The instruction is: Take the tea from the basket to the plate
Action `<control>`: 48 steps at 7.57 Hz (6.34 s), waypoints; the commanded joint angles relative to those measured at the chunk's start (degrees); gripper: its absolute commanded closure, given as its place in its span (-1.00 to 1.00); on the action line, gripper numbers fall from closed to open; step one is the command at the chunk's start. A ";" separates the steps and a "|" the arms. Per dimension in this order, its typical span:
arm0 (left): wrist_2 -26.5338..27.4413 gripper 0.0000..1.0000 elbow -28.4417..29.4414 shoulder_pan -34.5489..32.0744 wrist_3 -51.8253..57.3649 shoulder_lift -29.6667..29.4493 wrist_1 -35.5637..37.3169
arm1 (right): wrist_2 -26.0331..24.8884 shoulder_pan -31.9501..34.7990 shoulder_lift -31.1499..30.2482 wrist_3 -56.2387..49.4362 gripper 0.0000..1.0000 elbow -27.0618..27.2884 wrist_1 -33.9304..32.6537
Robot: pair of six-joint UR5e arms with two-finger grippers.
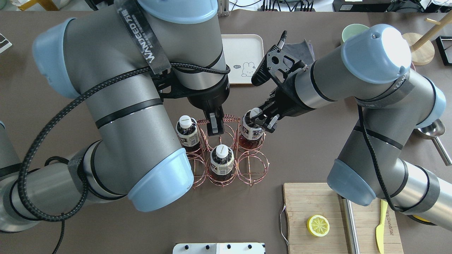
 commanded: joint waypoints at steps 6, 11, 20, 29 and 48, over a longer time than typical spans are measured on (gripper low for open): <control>0.00 1.00 0.37 0.27 0.00 0.09 0.00 | 2.25 1.99 0.80 1.14 1.00 2.62 -3.24; 0.00 1.00 0.29 0.36 0.00 0.09 0.00 | 2.68 2.60 0.89 1.14 1.00 5.18 -5.98; 0.00 1.00 0.29 0.36 0.00 0.09 0.09 | 10.51 11.83 4.84 0.44 1.00 5.54 -11.43; -2.18 1.00 -5.42 -5.33 0.61 1.23 5.61 | 9.19 18.51 17.14 -6.24 1.00 -15.35 -13.19; -6.17 1.00 -17.13 -39.54 71.70 37.53 24.96 | 0.93 14.65 25.15 0.08 1.00 -47.20 15.64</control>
